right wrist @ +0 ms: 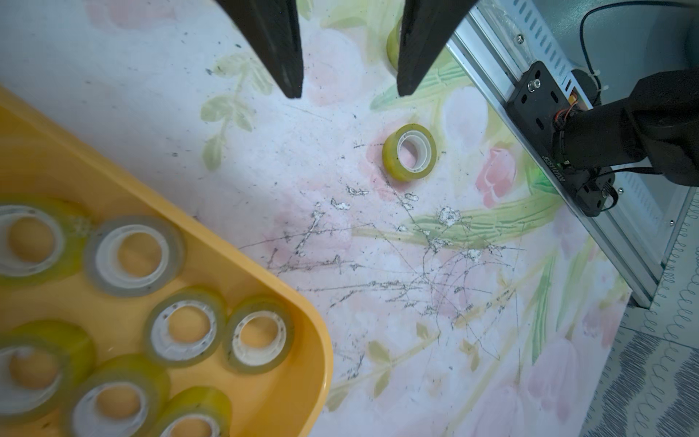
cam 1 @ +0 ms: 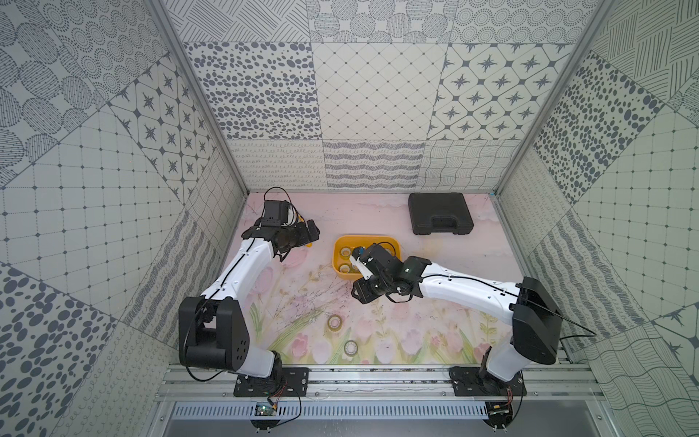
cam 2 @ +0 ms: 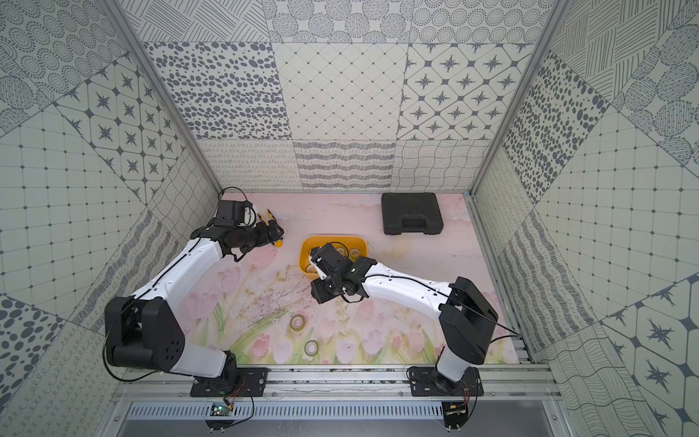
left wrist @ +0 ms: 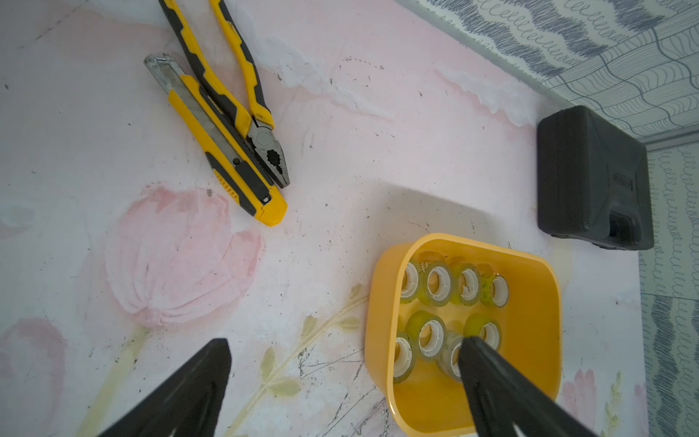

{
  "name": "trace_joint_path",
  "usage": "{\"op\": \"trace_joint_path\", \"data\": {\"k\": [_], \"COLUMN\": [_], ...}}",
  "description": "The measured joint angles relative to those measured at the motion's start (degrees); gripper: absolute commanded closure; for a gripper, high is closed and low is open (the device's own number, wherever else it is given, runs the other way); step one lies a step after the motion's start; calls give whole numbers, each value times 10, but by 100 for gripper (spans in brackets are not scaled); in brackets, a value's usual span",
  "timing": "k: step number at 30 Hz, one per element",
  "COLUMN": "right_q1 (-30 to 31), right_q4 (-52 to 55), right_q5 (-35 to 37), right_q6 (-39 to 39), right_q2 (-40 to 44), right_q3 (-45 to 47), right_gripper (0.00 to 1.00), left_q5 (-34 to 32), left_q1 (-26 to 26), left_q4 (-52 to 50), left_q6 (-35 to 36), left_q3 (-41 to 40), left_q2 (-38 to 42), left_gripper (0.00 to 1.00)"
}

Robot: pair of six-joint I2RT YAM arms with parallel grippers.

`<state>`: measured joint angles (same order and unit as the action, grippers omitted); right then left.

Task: Put the transparent tape into the storage box
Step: Pick up the tape at the center of the board.

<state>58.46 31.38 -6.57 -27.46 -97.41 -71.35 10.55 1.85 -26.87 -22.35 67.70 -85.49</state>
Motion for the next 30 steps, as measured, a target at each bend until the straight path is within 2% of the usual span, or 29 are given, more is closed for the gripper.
{"op": "trace_joint_path", "data": {"k": [7, 24, 27, 30], "right_q1": [41, 82, 87, 90], "right_q4": [-15, 14, 24, 30], "right_q5": [-22, 12, 22, 31], "right_q6": [-31, -38, -35, -34], "right_q2": [-104, -198, -208, -209], "right_q3": [-29, -115, -120, -122], "right_gripper": [55, 56, 60, 69], "left_q5": [2, 11, 12, 12], "left_q1": [-4, -5, -5, -5], "left_q4": [-2, -4, -5, -5], "left_q6": [-2, -2, -2, -2], "left_q3": [0, 0, 0, 0], "left_q2": [5, 13, 13, 16], "left_gripper": [1, 1, 1, 1]}}
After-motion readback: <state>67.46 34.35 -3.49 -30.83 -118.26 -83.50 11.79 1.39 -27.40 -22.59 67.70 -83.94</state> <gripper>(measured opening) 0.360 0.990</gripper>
